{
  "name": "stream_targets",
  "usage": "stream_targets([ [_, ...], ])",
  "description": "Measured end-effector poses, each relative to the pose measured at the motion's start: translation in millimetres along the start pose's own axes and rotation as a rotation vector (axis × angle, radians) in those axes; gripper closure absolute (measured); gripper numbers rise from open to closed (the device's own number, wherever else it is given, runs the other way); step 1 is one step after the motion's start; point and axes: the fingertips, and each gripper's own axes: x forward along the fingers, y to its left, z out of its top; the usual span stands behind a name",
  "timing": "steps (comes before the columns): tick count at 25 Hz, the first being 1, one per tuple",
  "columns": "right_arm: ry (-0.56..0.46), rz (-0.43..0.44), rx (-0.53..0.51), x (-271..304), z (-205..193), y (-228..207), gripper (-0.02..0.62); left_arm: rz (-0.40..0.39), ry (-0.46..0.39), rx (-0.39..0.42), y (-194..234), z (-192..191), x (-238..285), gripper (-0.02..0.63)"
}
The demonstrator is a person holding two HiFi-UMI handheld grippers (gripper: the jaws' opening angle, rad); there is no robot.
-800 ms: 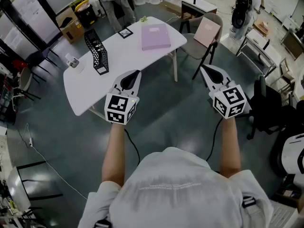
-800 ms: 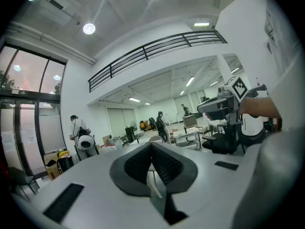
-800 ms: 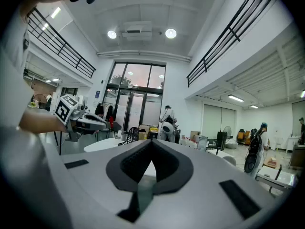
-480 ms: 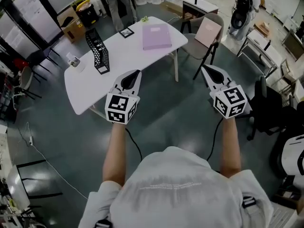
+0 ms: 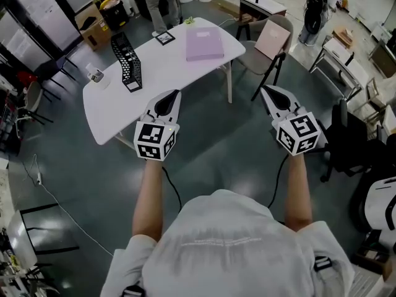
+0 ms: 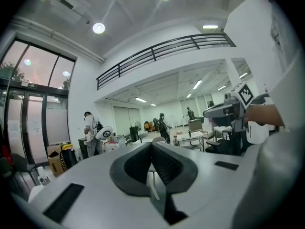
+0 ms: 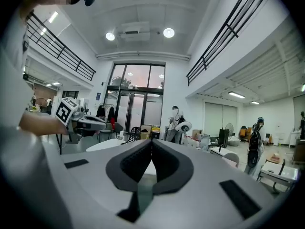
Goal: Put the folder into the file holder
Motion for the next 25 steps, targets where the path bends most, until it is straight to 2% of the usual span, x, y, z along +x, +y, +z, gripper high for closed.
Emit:
stream_targets([
  [4,0.002,-0.009,0.007,-0.4,-5.0,-4.4,0.568,0.02,-0.028,-0.015,3.0,0.0,-1.9,0.589],
  [5,0.001,-0.002,0.018,-0.4,-6.0,-5.1,0.552,0.023,-0.033,-0.018,3.4,0.0,-1.9,0.588],
  [6,0.0,0.008,0.03,-0.5,-6.7,-5.2,0.477,0.022,-0.036,-0.023,3.2,-0.2,-1.6,0.573],
  [7,-0.005,0.022,0.039,-0.7,-6.9,-4.7,0.414,0.018,-0.036,-0.027,1.9,-0.6,-0.9,0.494],
  [8,-0.013,0.035,0.045,-1.2,-6.5,-4.0,0.392,0.009,-0.034,-0.025,-0.7,-1.3,0.1,0.389],
  [9,-0.024,0.044,0.047,-1.9,-5.6,-3.9,0.36,-0.003,-0.031,-0.017,-4.4,-1.7,1.4,0.328],
  [12,-0.058,0.053,0.04,-3.6,-1.7,-5.6,0.294,-0.04,-0.033,0.007,-15.5,-2.1,4.8,0.272],
  [20,-0.032,0.047,0.038,-2.8,-13.9,-18.3,0.276,-0.036,0.005,0.02,-24.0,-9.0,14.9,0.261],
  [25,-0.023,0.048,0.039,-7.0,-21.8,-31.9,0.276,-0.015,0.028,0.001,-29.2,-13.4,22.9,0.261],
])
